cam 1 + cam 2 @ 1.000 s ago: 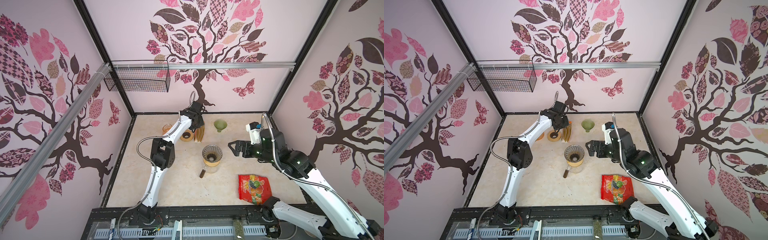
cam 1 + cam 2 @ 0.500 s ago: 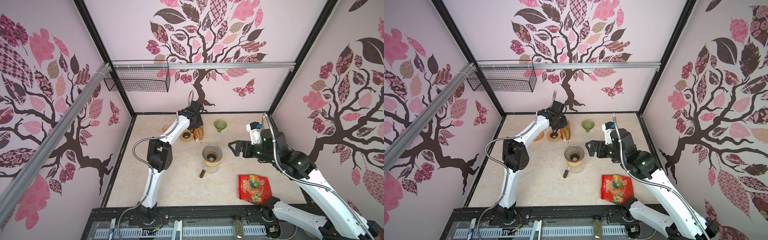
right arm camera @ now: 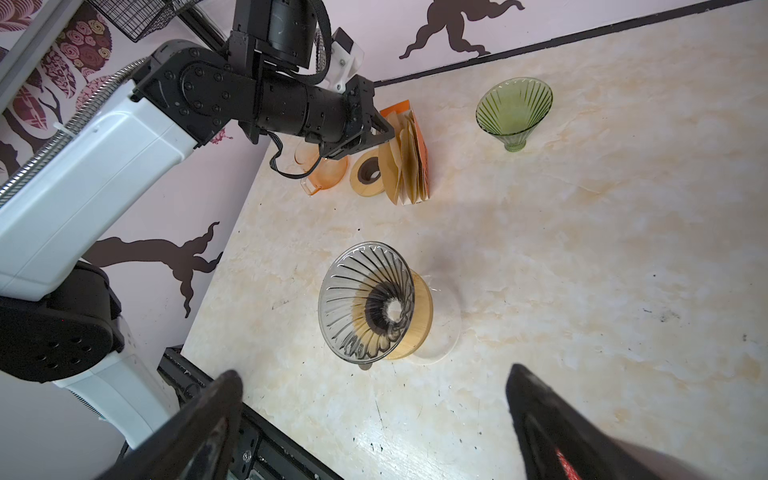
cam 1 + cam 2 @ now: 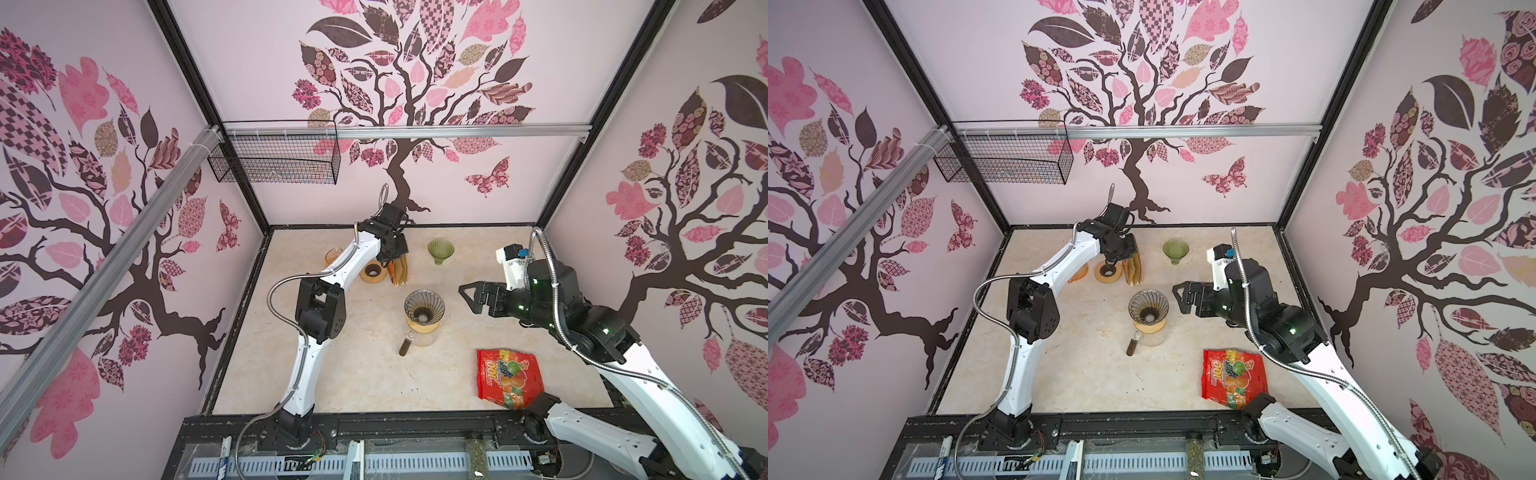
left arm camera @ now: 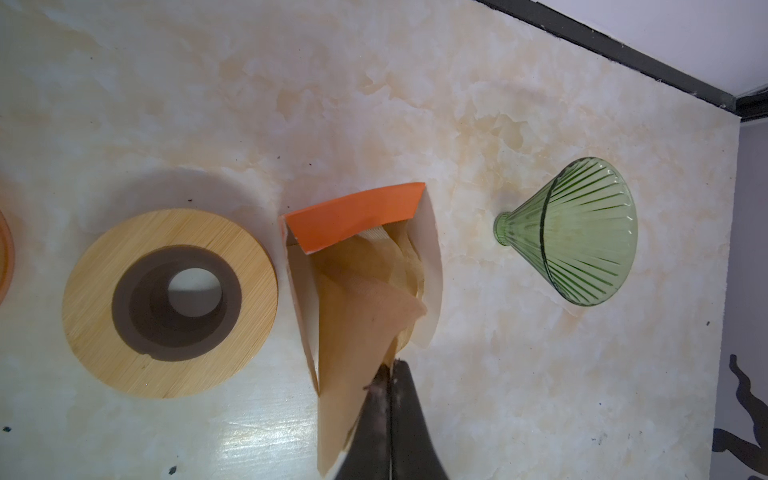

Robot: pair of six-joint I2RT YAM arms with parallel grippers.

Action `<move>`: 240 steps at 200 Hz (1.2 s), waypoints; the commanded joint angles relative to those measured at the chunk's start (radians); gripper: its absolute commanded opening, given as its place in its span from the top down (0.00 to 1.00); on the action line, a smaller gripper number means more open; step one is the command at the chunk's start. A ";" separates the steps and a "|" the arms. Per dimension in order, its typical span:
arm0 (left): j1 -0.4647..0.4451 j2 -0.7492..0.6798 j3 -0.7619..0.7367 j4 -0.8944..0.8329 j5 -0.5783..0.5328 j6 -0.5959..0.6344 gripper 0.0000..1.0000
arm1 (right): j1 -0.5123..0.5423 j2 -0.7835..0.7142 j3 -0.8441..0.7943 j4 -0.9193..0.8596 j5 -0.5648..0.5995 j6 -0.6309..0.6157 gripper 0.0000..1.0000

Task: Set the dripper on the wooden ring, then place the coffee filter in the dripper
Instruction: 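Lift the brown paper filter out of the box with the left gripper, then carry the paper filter over the ribbed dripper with the left gripper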

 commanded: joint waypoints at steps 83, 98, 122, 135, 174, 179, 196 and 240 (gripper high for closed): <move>0.004 -0.204 -0.144 0.009 0.031 0.013 1.00 | 0.000 -0.015 -0.006 0.020 -0.011 0.008 0.00; 0.004 -0.220 -0.149 0.009 0.032 0.014 1.00 | 0.001 -0.021 -0.011 0.020 -0.011 0.014 0.00; 0.003 -0.240 -0.148 0.003 0.036 0.020 1.00 | 0.000 -0.030 -0.017 0.022 -0.010 0.023 0.00; 0.003 -0.254 -0.153 0.001 0.044 0.022 1.00 | 0.000 -0.035 -0.018 0.020 -0.008 0.026 0.00; 0.004 -0.300 -0.171 0.003 0.066 0.023 1.00 | 0.001 -0.045 -0.014 0.017 0.006 0.027 0.00; 0.004 -0.304 -0.171 -0.001 0.073 0.025 1.00 | 0.001 -0.045 -0.011 0.016 0.009 0.027 0.00; 0.003 -0.319 -0.170 -0.008 0.093 0.028 1.00 | 0.000 -0.049 -0.005 0.008 0.024 0.019 0.00; 0.003 -0.389 -0.193 -0.029 0.116 0.049 1.00 | 0.000 -0.061 0.012 -0.010 0.071 0.000 0.00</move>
